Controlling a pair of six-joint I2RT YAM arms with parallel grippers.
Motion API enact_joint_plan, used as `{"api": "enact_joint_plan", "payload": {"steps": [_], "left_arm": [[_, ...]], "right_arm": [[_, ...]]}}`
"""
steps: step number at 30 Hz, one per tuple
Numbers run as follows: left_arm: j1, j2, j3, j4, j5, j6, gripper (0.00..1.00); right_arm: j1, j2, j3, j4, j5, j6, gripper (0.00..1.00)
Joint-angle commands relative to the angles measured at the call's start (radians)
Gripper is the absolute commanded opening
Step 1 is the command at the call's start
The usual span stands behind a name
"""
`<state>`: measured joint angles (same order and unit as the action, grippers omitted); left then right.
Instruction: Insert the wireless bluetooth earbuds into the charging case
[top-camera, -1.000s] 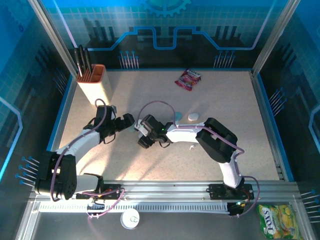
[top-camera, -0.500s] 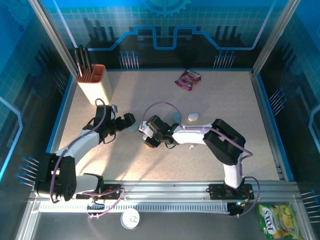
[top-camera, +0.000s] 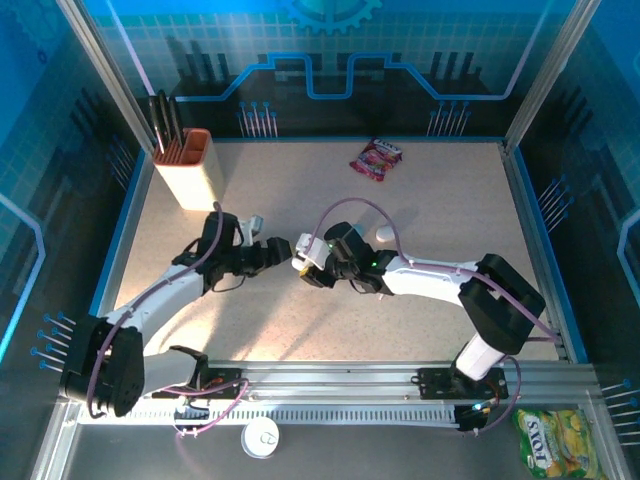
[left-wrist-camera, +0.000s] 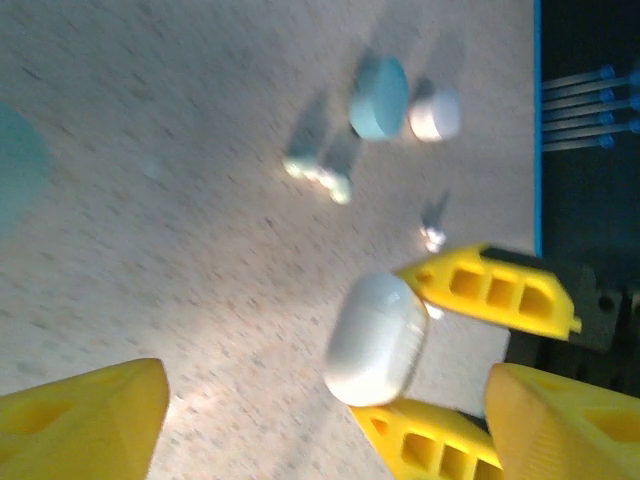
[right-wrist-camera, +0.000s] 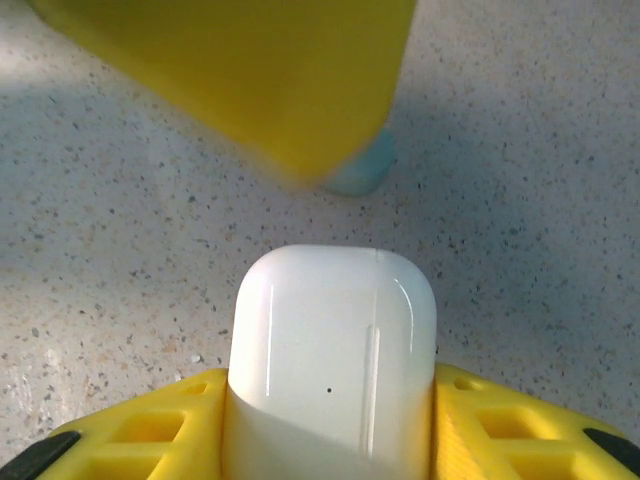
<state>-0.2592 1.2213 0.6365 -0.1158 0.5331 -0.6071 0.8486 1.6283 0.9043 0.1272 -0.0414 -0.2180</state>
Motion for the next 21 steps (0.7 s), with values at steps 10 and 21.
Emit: {"api": "enact_joint_plan", "payload": {"steps": [10, 21], "left_arm": [[-0.063, 0.089, -0.014, 0.087, 0.127, -0.068, 0.49], [-0.064, 0.063, -0.039, 0.129, 0.135, -0.066, 0.18]], "right_arm": [[-0.007, -0.044, -0.019, 0.073, -0.096, 0.006, 0.45], [-0.029, -0.067, -0.019, 0.071, -0.153, 0.038, 0.47]]}}
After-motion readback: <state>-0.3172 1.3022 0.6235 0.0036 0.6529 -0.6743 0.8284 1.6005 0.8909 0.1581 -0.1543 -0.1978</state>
